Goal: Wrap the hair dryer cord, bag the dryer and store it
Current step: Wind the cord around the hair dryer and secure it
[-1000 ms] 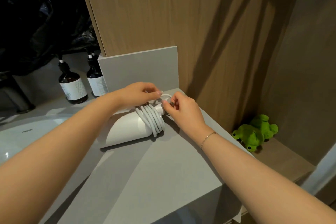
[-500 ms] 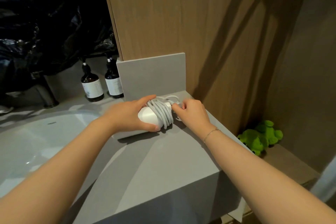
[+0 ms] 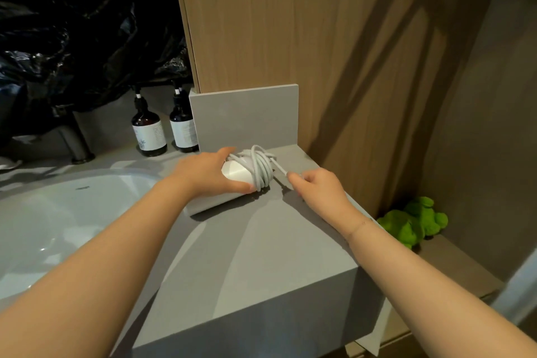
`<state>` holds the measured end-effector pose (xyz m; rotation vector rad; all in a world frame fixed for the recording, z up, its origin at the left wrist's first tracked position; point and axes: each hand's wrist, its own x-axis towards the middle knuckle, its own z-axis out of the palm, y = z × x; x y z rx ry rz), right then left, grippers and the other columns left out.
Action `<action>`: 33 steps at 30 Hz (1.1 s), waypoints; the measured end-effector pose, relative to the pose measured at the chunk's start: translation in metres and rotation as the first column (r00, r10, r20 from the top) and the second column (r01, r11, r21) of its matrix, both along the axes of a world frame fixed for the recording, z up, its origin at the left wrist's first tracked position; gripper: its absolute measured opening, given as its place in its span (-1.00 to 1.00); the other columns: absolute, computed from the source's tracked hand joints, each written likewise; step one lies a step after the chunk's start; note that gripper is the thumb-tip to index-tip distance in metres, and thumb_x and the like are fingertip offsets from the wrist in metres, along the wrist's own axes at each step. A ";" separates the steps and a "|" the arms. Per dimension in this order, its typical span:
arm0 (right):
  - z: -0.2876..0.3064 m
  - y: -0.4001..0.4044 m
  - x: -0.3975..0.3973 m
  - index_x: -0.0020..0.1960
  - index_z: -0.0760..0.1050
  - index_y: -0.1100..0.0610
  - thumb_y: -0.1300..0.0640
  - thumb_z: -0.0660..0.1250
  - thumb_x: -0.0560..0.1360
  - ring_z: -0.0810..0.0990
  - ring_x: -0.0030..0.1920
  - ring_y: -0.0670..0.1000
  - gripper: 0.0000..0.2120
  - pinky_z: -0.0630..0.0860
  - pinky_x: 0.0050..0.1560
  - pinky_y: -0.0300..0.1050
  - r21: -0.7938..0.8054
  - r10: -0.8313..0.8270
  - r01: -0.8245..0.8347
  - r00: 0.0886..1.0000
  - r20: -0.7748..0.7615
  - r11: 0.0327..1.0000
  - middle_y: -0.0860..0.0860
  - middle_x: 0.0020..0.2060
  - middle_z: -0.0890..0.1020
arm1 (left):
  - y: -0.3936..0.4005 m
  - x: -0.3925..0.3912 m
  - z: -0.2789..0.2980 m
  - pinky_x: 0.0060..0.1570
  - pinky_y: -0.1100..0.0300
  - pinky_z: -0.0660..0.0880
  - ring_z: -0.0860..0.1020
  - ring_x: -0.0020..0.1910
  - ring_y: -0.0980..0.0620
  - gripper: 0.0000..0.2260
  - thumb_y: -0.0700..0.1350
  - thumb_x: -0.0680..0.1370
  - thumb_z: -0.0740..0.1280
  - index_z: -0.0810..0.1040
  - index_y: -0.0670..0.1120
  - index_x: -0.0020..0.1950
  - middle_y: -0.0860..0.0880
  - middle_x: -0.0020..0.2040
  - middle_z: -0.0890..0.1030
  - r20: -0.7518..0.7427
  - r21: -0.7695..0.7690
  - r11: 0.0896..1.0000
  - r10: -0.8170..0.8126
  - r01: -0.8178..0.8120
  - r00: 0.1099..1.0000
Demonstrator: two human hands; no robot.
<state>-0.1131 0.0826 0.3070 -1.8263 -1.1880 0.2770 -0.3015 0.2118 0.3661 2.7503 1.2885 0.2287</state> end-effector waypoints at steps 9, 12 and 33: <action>-0.002 -0.030 -0.024 -0.28 0.47 0.32 -0.20 0.18 0.54 0.52 -0.31 0.22 -0.43 0.44 -0.31 0.13 -0.107 0.134 -0.106 0.944 0.302 0.989 0.25 -0.38 0.53 | -0.007 0.004 0.003 -0.08 0.11 0.36 0.50 0.07 -0.04 -0.20 0.45 0.29 0.37 0.31 0.10 0.43 0.04 0.22 0.58 -0.002 0.039 0.999 0.023 -0.023 1.000; 0.001 -0.025 -0.031 -0.32 0.40 0.19 -0.20 0.08 0.59 0.44 -0.38 0.07 -0.48 0.34 -0.37 0.01 -0.147 0.127 -0.072 0.902 0.412 0.987 0.07 -0.45 0.43 | -0.010 0.005 0.000 0.01 0.10 0.39 0.49 0.28 -0.09 -0.05 0.45 0.32 0.34 0.09 0.06 0.57 0.04 0.37 0.51 -0.037 0.070 0.998 0.007 -0.005 0.999; -0.004 -0.003 -0.016 -0.07 0.52 0.13 0.03 0.32 0.51 0.50 -0.22 -0.01 -0.84 0.41 -0.25 -0.12 -0.044 0.043 -0.029 0.931 0.362 0.999 0.00 -0.22 0.57 | -0.024 -0.014 -0.034 0.08 0.18 0.30 0.48 0.12 -0.07 -0.50 0.17 0.35 0.42 0.59 -0.06 0.20 -0.02 0.09 0.60 0.525 0.112 0.988 -0.150 0.106 0.838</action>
